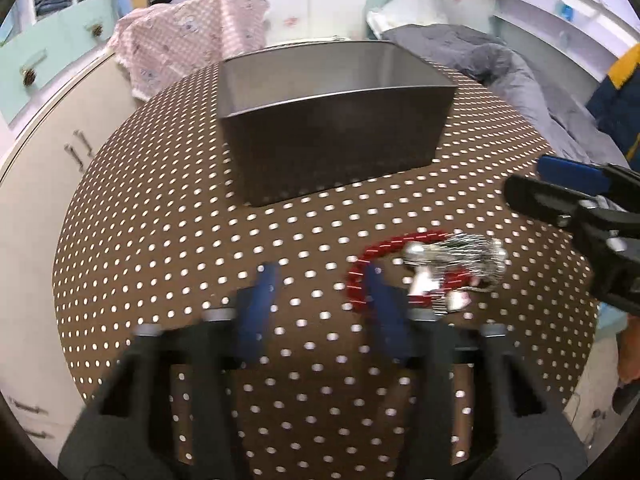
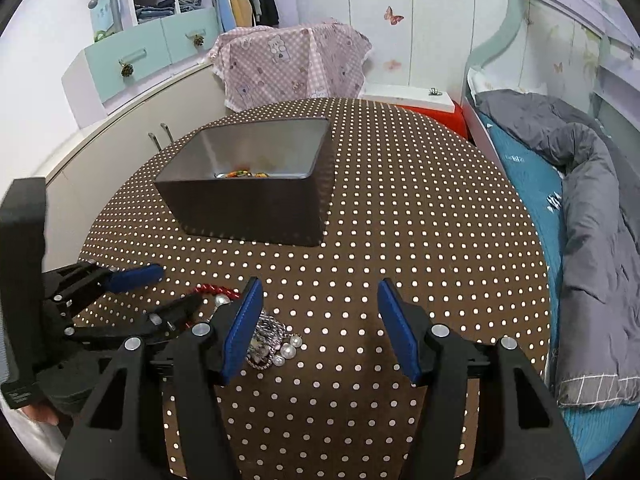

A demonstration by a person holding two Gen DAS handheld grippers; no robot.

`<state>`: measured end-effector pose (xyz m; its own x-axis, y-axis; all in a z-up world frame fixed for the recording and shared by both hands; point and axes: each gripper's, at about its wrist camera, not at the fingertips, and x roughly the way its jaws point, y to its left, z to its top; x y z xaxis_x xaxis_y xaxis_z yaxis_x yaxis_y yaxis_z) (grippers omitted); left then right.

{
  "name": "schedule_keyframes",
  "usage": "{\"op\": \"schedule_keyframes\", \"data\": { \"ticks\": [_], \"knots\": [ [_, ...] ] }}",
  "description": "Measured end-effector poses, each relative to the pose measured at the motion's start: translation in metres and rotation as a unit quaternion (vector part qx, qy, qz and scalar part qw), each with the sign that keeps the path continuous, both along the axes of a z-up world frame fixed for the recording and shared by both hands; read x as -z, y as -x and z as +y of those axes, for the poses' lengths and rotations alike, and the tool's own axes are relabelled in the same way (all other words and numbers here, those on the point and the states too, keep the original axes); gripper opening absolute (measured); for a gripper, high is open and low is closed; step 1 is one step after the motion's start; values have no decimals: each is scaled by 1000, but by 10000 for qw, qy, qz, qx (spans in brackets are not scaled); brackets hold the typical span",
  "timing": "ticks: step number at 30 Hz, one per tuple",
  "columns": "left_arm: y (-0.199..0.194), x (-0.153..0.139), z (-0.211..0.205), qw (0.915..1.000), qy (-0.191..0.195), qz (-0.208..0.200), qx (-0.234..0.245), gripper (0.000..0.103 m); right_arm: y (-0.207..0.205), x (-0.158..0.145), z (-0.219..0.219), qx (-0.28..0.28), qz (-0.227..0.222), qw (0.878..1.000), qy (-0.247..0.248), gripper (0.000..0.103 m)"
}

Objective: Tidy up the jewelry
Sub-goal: 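Grasp the red bead bracelet with the left tool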

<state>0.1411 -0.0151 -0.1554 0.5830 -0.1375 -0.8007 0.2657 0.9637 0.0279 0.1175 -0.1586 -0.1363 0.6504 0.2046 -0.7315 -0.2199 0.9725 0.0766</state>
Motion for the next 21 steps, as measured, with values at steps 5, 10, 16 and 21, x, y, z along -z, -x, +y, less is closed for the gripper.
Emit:
{"op": "schedule_keyframes", "data": {
  "ticks": [5, 10, 16, 21],
  "knots": [
    [0, -1, -6, 10000, 48, 49, -43, 8, 1, 0, 1, -39, 13, 10000, -51, 56],
    [-3, -7, 6, 9987, 482, 138, -125, 8, 5, 0, 0, -313, 53, 9991, -276, 56],
    [4, -17, 10, 9980, 622, 56, -106, 8, 7, 9, 19, -824, 195, 9959, -319, 49],
    [1, -20, 11, 9979, 644, 26, -80, 8, -4, 25, 31, -964, 461, 9941, -207, 24]
  ]
}}
